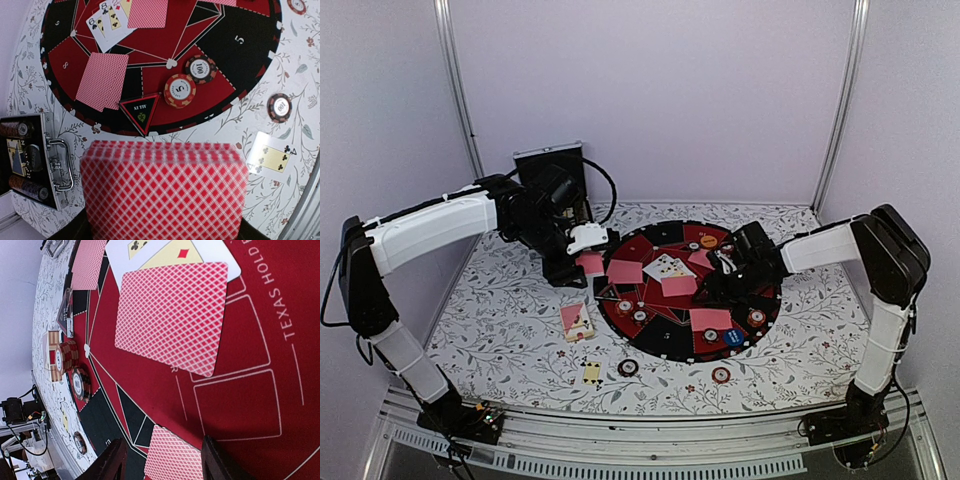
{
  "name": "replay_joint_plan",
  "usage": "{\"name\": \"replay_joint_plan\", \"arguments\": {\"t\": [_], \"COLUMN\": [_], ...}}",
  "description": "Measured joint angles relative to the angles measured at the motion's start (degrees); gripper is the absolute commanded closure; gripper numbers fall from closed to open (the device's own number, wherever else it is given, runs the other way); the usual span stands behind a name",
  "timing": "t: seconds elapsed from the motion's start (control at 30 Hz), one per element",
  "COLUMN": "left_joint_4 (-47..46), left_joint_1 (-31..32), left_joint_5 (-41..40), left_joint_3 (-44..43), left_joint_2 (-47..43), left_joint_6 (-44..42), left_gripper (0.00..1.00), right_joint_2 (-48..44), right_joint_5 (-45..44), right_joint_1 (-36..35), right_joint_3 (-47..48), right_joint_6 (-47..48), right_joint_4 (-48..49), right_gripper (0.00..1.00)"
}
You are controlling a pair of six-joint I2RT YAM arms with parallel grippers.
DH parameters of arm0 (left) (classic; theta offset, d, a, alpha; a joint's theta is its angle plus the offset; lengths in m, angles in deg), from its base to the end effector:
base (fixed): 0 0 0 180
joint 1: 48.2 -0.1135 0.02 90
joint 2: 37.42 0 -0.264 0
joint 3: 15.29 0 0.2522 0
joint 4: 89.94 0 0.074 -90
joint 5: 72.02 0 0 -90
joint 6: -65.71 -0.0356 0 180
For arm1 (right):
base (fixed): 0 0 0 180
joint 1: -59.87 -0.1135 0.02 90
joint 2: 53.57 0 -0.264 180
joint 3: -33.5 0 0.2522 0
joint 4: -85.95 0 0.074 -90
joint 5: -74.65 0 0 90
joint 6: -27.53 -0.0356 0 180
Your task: Distribute texas hold em gaming equipment
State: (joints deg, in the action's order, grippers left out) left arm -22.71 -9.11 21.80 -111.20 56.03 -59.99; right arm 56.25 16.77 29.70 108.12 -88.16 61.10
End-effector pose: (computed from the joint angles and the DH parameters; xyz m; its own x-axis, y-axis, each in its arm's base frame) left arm 0.2582 -0.2128 0.2888 -0.1902 0.9047 -0.3813 0.9385 0.2815 0.1998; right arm 0.3083 0.2011 0.1262 -0.9590 -0.1328 -0.2502 -0.2656 0.7284 0.6316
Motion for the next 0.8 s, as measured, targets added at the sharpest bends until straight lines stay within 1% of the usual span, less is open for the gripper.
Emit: {"name": "replay_joint_plan", "arguments": {"t": [0.33, 0.43, 0.6, 0.73, 0.8], "left_joint_4": [0.00, 0.00, 0.00, 0.00, 0.00], "left_joint_1": [0.00, 0.00, 0.00, 0.00, 0.00], "left_joint_5": [0.00, 0.00, 0.02, 0.02, 0.07], "left_joint_3": [0.00, 0.00, 0.00, 0.00, -0.02], "left_joint_2": [0.00, 0.00, 0.00, 0.00, 0.00], "left_joint_6": [0.00, 0.00, 0.04, 0.20, 0.26], "left_gripper": [1.00, 1.00, 1.00, 1.00, 1.00], "right_joint_2": [-2.27, -2.71, -3.17, -5.33, -5.77], "right_joint_5": [0.85, 1.03, 1.09, 2.62, 4.02], "right_joint_1": [-0.57, -0.74, -1.20, -2.12, -3.54], "right_joint_3": [-2.75, -2.36, 0.83, 4.63, 7.56], "right_joint_6": [-0.28, -0.28, -1.95, -5.90, -8.04], "right_joint_4": [0.11, -1.90, -5.92, -5.07, -2.97], "right_gripper": [0.46, 0.44, 0.36, 0.34, 0.33]}}
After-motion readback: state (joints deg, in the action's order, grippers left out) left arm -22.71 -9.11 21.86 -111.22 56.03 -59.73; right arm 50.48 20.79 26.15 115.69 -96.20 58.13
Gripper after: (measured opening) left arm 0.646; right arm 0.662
